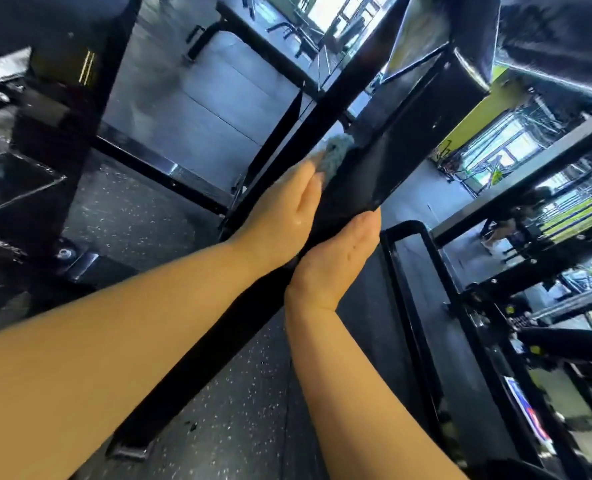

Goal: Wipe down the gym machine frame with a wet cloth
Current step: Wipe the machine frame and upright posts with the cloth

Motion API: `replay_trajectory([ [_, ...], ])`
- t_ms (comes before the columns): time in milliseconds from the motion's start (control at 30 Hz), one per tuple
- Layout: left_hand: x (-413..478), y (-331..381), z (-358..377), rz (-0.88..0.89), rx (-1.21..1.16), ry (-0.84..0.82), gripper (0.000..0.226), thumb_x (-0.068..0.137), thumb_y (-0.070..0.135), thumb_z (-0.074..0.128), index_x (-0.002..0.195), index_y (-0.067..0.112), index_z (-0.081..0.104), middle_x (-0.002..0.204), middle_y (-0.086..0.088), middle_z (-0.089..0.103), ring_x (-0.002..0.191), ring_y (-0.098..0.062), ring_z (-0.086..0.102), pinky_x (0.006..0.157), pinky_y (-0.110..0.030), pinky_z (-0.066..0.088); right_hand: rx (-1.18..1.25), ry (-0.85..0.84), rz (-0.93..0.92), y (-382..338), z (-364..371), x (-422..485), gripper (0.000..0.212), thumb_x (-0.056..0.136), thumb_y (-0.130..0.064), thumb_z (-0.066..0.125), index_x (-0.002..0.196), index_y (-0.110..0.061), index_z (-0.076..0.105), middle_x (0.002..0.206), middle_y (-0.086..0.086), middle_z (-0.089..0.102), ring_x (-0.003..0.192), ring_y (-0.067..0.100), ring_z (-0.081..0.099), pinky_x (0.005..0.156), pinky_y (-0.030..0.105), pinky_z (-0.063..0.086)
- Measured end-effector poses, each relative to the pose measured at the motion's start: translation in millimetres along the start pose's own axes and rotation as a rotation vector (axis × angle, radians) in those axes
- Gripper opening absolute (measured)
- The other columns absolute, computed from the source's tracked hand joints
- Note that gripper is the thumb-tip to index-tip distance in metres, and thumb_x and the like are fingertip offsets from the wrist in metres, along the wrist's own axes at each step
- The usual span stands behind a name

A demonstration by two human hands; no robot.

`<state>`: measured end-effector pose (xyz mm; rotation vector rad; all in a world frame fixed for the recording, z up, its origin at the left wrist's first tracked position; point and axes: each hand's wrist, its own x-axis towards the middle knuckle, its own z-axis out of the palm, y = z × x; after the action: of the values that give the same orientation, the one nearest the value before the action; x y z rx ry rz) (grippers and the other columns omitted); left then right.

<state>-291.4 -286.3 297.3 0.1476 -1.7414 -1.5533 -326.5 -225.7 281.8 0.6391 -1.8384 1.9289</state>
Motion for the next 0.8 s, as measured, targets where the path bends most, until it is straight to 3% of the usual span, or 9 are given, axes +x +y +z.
replay_trajectory([
  [100, -46.4, -30.3, -1.8, -0.230, -0.039, 0.015, 0.032, 0.103, 0.019, 0.030, 0.130, 0.028, 0.043, 0.111, 0.014, 0.047, 0.099, 0.003, 0.043, 0.078, -0.002, 0.034, -0.020, 0.025, 0.005, -4.8, 1.9, -1.0, 0.041, 0.098, -0.041, 0.025, 0.119, -0.025, 0.057, 0.101, -0.018, 0.053, 0.105, 0.016, 0.051, 0.093, 0.036, 0.046],
  [167, -43.8, -26.1, 0.2, -0.281, -0.048, 0.052, 0.037, 0.103, 0.020, 0.030, 0.138, 0.028, 0.040, 0.116, 0.016, 0.045, 0.103, 0.003, 0.042, 0.070, 0.003, 0.030, 0.001, 0.021, -0.011, -4.6, -0.4, -1.8, 0.041, 0.100, -0.037, 0.026, 0.122, -0.021, 0.056, 0.102, -0.018, 0.054, 0.103, 0.009, 0.053, 0.089, 0.027, 0.046],
  [300, 15.7, 35.5, 8.4, -0.035, -0.054, 0.067, 0.032, 0.103, 0.018, 0.030, 0.128, 0.019, 0.050, 0.112, 0.012, 0.052, 0.088, 0.004, 0.047, 0.071, 0.002, 0.033, 0.010, -0.012, -0.032, -10.1, -0.8, -1.9, 0.045, 0.098, -0.039, 0.025, 0.125, -0.020, 0.056, 0.109, -0.007, 0.059, 0.105, 0.016, 0.056, 0.092, 0.044, 0.048],
  [367, 36.0, 54.9, 13.2, 0.073, -0.072, 0.081, 0.037, 0.103, 0.018, 0.030, 0.136, 0.015, 0.046, 0.124, 0.009, 0.052, 0.104, 0.005, 0.046, 0.081, 0.005, 0.030, 0.063, -0.048, -0.055, -10.7, -2.4, 0.2, 0.045, 0.099, -0.037, 0.025, 0.132, -0.023, 0.053, 0.120, -0.006, 0.059, 0.115, 0.018, 0.054, 0.098, 0.047, 0.044],
  [433, 30.7, 50.3, 12.8, 0.125, -0.058, 0.087, 0.039, 0.103, 0.020, 0.030, 0.139, 0.017, 0.042, 0.134, 0.008, 0.049, 0.117, 0.002, 0.045, 0.090, 0.002, 0.030, 0.061, -0.078, -0.054, -10.9, -4.0, 0.8, 0.048, 0.099, -0.038, 0.025, 0.135, -0.020, 0.051, 0.125, -0.001, 0.059, 0.119, 0.020, 0.054, 0.100, 0.048, 0.043],
  [500, 4.1, 28.0, 12.1, 0.112, -0.045, 0.072, 0.040, 0.102, 0.022, 0.028, 0.141, 0.025, 0.037, 0.136, 0.016, 0.042, 0.118, 0.015, 0.040, 0.093, 0.003, 0.026, 0.022, -0.081, -0.012, -11.0, -5.4, 2.4, 0.053, 0.096, -0.045, 0.025, 0.134, -0.019, 0.052, 0.122, 0.001, 0.060, 0.117, 0.024, 0.053, 0.098, 0.049, 0.044],
  [567, -33.1, -10.0, 9.1, -0.078, -0.055, 0.070, 0.035, 0.104, 0.023, 0.027, 0.137, 0.035, 0.029, 0.131, 0.023, 0.035, 0.113, 0.024, 0.034, 0.094, 0.001, 0.022, -0.008, -0.099, 0.006, -11.0, -6.7, 3.1, 0.051, 0.096, -0.044, 0.025, 0.132, -0.020, 0.053, 0.116, 0.002, 0.061, 0.113, 0.025, 0.054, 0.096, 0.049, 0.046],
  [700, -68.6, -48.3, 4.2, -0.426, -0.141, 0.084, 0.037, 0.104, 0.024, 0.027, 0.136, 0.033, 0.042, 0.134, 0.005, 0.049, 0.124, -0.013, 0.045, 0.107, -0.030, 0.031, 0.014, -0.182, 0.185, -12.7, -24.9, -11.8, 0.041, 0.102, -0.038, 0.028, 0.139, -0.033, 0.044, 0.126, -0.017, 0.054, 0.118, 0.000, 0.050, 0.103, 0.031, 0.043],
  [800, -48.3, -18.0, 4.8, -0.325, -0.048, 0.101, 0.037, 0.103, 0.026, 0.029, 0.138, 0.027, 0.043, 0.124, 0.012, 0.049, 0.113, -0.006, 0.045, 0.096, -0.022, 0.033, 0.076, -0.159, 0.465, -6.5, -46.9, -42.3, 0.034, 0.103, -0.035, 0.032, 0.135, -0.031, 0.044, 0.117, -0.015, 0.057, 0.096, 0.000, 0.056, 0.087, 0.022, 0.048],
])
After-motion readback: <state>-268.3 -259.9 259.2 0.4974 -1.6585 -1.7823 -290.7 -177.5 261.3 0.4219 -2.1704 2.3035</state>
